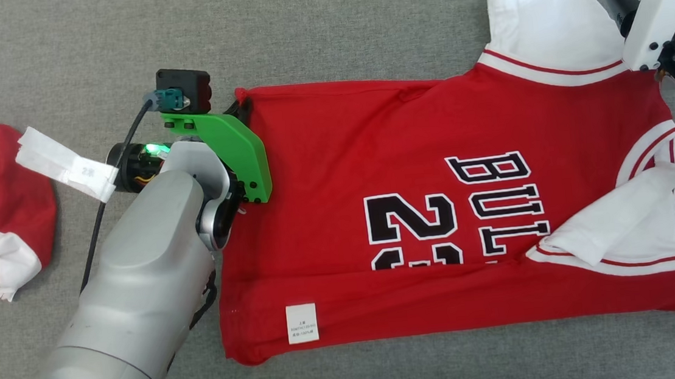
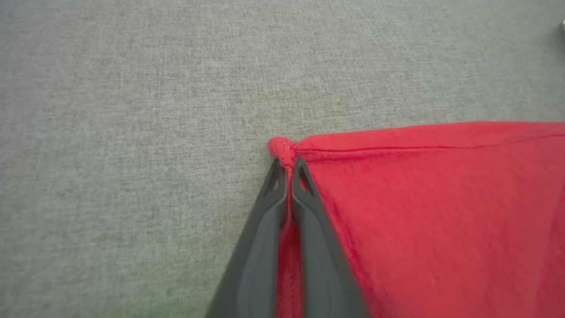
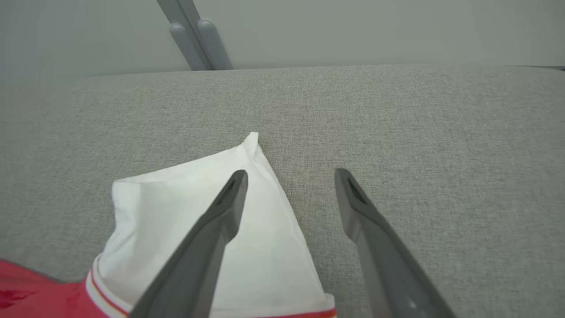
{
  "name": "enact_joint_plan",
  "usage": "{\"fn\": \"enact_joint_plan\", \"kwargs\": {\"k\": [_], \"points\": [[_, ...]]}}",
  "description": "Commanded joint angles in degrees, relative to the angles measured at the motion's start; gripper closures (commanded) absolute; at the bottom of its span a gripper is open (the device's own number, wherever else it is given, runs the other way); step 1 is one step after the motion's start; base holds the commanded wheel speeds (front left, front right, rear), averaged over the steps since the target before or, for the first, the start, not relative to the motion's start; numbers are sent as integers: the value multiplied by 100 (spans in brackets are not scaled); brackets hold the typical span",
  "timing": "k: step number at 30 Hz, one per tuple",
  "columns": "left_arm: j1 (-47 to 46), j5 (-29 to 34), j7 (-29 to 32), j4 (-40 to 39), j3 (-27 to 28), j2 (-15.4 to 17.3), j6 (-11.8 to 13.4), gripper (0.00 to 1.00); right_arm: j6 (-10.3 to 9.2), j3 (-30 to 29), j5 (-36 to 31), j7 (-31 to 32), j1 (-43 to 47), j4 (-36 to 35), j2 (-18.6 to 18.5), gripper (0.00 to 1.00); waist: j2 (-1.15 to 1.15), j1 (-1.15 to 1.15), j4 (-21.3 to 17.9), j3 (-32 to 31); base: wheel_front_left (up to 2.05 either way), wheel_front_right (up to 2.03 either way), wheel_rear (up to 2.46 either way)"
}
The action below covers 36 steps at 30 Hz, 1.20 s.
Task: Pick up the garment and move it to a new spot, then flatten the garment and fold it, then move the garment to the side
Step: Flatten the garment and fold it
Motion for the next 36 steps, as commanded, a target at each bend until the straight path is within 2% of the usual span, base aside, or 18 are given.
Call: {"fn": "enact_joint_plan", "kwargs": {"k": [1,10,14,21,22,23,24,28,33,36], "points": [[10,60,-35,128,-68,-1,38,100,-3,3,-57,-19,-75,28,-19,0,0,0,69,43,0,0,0],[213,5,-558,316,-114,-252,-22,100,-4,110,-557,413,-445,194,-281,0,0,0,412,210,0,0,0],[199,-39,-633,307,-192,-328,-74,100,-4,8,-719,667,-389,427,-278,0,0,0,561,290,0,0,0],[147,-109,-767,313,-256,-357,-63,100,-4,-72,-732,718,-229,625,-271,0,0,0,685,420,0,0,0],[147,-118,-805,321,-247,-355,-46,100,-4,-47,-699,739,-215,631,-263,27,0,0,688,424,0,0,0],[137,-134,-866,331,-226,-354,-6,100,-2,-41,-685,634,-228,578,-276,92,0,0,687,431,0,0,0],[129,-151,-900,344,-223,-355,1,100,-3,-6,-681,577,-240,531,-290,100,0,0,684,433,0,0,0],[65,-206,-1124,386,-161,-354,63,100,-6,-49,-705,303,-268,414,-452,100,0,0,645,382,0,0,0],[-31,-287,-1533,451,14,-368,158,100,-6,-213,-779,-243,-285,291,-422,100,0,0,489,214,0,0,0],[-38,-311,-1614,515,36,-359,133,100,-6,-211,-677,-408,-179,221,-377,100,0,0,388,74,0,0,0]]}}
